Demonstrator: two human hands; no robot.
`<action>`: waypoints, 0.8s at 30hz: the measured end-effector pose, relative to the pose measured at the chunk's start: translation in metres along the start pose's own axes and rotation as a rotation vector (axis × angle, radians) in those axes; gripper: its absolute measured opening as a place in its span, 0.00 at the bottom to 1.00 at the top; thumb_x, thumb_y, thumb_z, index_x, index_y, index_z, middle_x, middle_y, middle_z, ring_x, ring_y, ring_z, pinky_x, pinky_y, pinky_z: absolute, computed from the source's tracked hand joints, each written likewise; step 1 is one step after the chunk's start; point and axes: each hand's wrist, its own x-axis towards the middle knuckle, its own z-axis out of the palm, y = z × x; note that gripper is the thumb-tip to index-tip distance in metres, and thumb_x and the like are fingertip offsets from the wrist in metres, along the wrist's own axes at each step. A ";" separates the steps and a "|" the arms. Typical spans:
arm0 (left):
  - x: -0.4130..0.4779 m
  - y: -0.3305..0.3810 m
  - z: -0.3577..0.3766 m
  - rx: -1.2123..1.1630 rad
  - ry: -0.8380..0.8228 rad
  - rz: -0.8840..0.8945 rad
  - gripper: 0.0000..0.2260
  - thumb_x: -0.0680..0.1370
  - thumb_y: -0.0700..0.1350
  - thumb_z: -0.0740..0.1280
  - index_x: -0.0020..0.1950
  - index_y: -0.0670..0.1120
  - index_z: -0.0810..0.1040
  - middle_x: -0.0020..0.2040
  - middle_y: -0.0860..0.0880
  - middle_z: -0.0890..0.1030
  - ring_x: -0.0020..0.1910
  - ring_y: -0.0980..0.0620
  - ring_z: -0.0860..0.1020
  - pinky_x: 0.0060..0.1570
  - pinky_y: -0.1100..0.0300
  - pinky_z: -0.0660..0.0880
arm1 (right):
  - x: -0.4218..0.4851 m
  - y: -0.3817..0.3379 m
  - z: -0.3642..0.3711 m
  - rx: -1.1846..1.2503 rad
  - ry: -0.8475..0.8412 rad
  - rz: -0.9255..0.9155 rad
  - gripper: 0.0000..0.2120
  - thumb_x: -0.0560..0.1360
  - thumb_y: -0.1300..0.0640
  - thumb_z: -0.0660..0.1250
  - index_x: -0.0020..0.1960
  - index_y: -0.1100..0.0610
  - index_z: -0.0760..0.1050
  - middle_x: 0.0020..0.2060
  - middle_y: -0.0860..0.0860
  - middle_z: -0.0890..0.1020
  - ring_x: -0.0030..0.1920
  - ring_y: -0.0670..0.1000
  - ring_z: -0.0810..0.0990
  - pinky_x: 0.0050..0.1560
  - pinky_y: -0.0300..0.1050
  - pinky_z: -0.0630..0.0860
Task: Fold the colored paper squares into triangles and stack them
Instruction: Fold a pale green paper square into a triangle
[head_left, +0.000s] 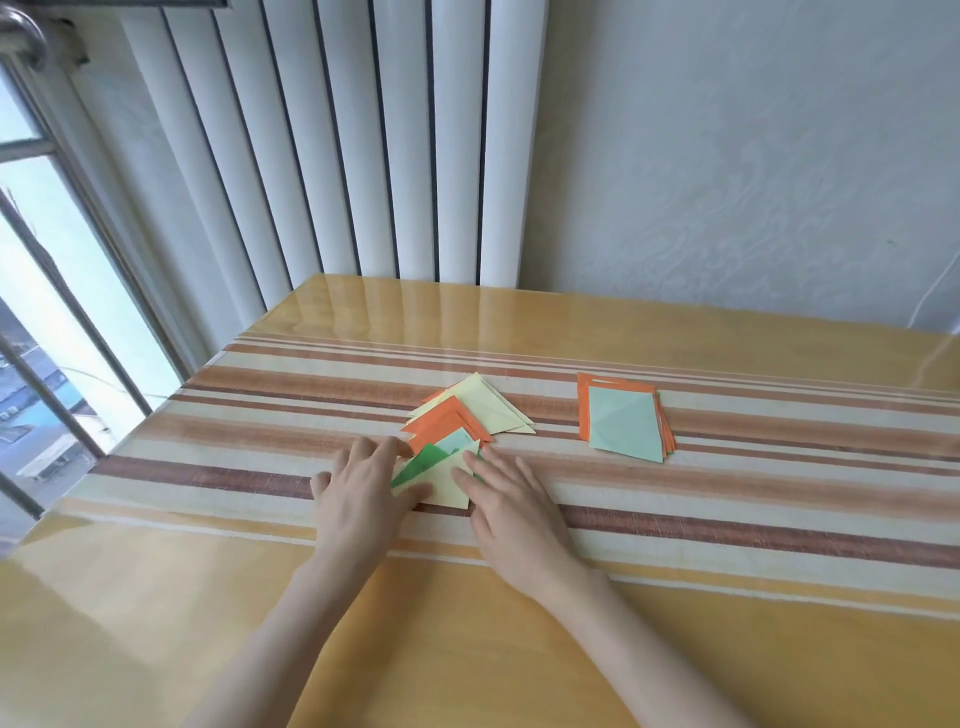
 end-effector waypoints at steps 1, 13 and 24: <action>-0.002 -0.001 0.005 0.023 0.060 0.053 0.14 0.76 0.51 0.70 0.61 0.54 0.76 0.56 0.53 0.74 0.58 0.48 0.71 0.51 0.54 0.60 | 0.000 0.000 0.000 0.000 -0.043 0.013 0.23 0.81 0.59 0.52 0.76 0.53 0.59 0.77 0.50 0.57 0.77 0.50 0.50 0.72 0.42 0.38; 0.002 -0.006 0.029 0.061 0.134 0.116 0.12 0.79 0.40 0.63 0.59 0.51 0.81 0.60 0.47 0.76 0.59 0.42 0.73 0.55 0.47 0.63 | 0.017 -0.020 0.005 0.019 -0.112 0.156 0.25 0.84 0.52 0.46 0.78 0.57 0.49 0.78 0.52 0.46 0.77 0.49 0.43 0.74 0.44 0.40; -0.050 0.067 0.005 -0.069 0.432 0.519 0.11 0.74 0.42 0.60 0.52 0.45 0.80 0.53 0.46 0.78 0.48 0.45 0.73 0.46 0.52 0.66 | -0.050 0.064 -0.053 0.234 0.333 0.295 0.17 0.79 0.66 0.58 0.67 0.61 0.72 0.71 0.52 0.69 0.73 0.49 0.62 0.72 0.42 0.59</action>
